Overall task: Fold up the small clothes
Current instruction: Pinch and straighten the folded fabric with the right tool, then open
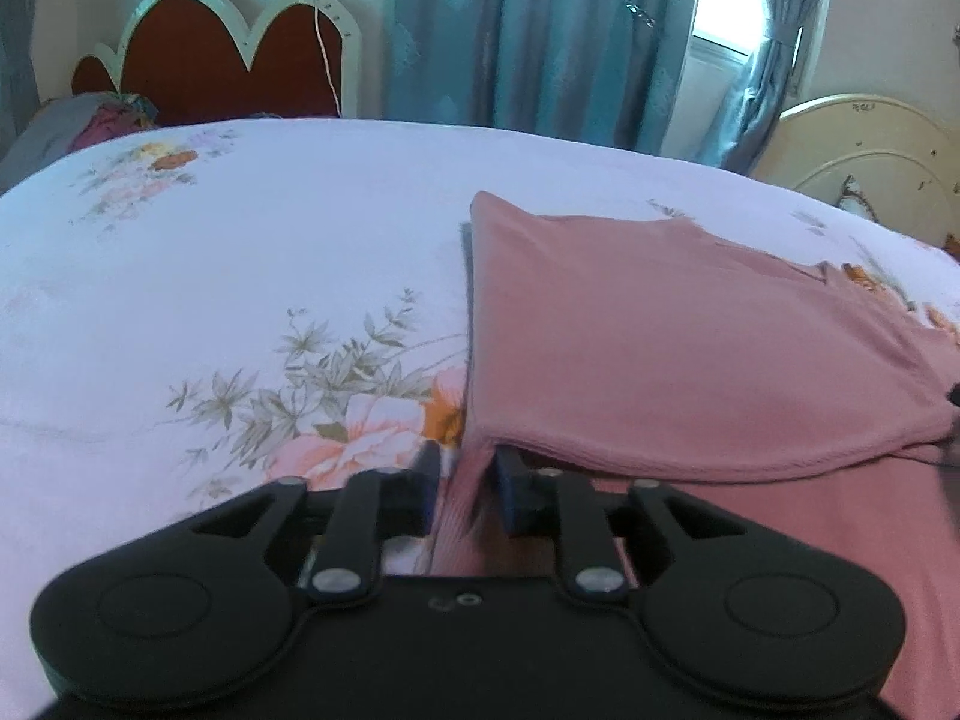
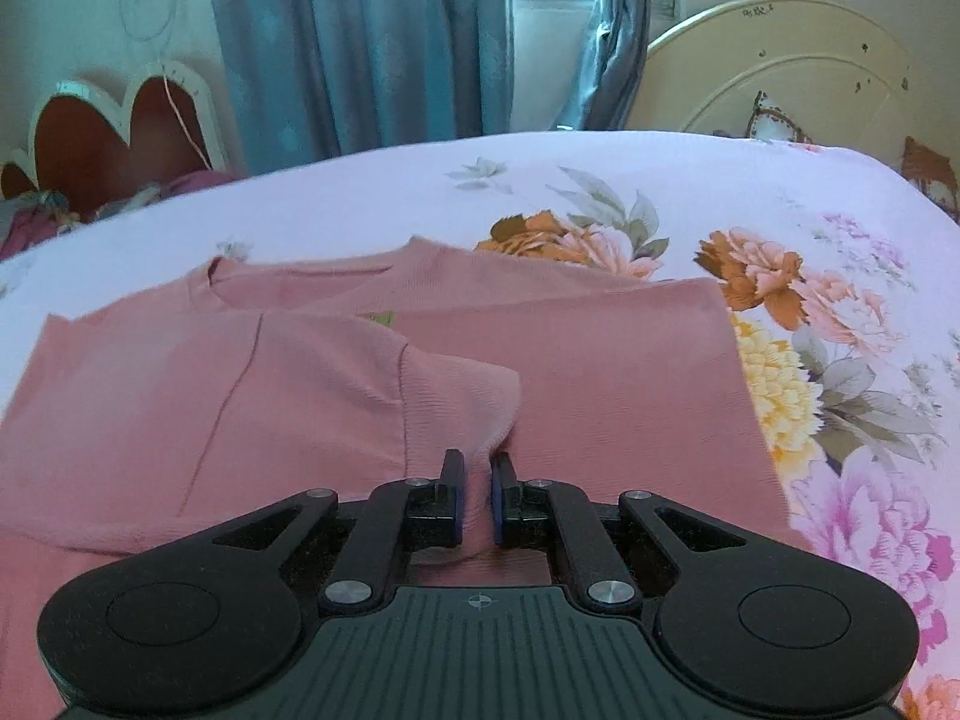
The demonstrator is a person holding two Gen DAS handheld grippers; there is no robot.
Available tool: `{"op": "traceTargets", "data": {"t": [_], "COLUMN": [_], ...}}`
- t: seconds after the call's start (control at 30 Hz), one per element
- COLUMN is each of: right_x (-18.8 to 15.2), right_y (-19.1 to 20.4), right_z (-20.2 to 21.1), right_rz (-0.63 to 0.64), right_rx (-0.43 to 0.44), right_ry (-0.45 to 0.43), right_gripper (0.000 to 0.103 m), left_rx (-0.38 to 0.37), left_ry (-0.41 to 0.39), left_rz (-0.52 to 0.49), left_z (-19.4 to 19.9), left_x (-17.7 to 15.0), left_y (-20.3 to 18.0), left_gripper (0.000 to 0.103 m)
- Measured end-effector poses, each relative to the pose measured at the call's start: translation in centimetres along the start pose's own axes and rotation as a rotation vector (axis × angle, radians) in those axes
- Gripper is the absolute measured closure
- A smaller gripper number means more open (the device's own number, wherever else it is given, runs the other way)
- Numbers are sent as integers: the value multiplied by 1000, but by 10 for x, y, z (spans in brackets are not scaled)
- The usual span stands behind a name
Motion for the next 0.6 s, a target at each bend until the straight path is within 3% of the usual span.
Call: {"op": "traceTargets", "data": {"t": [0.1, 0.17, 0.2, 0.37, 0.57, 0.6], "right_x": [11, 17, 20, 22, 27, 26], "right_y": [-3, -7, -9, -1, 10, 13], "right_z": [9, 10, 8, -14, -49, -52], "right_rz": [-9, -34, -47, -63, -107, -112], "right_rx": [-8, -10, -10, 24, 32, 41], "right_ry": [-33, -46, -52, -6, 45, 56], "right_gripper": [90, 66, 51, 51, 51, 57], "left_rx": [-15, -18, -18, -55, -76, -73], "left_ry": [1, -8, -14, -26, -15, -12], "left_rz": [31, 63, 79, 121, 112, 116], "left_z": [10, 16, 18, 5, -42, -49], "left_x": [0, 2, 5, 29, 62, 66], "left_y": [4, 8, 10, 2, -18, -18], "left_gripper": [73, 61, 61, 61, 61, 61]}}
Point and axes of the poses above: each gripper's, at about its wrist camera, not at the fingertips, and z roughly against the way its jaws point, y to its left, x to its top, the point moved 10 cm from there along -z, roughly the way its jaws point, and after that the axes turned 6 degrees about -x, right-handed, at the moved point
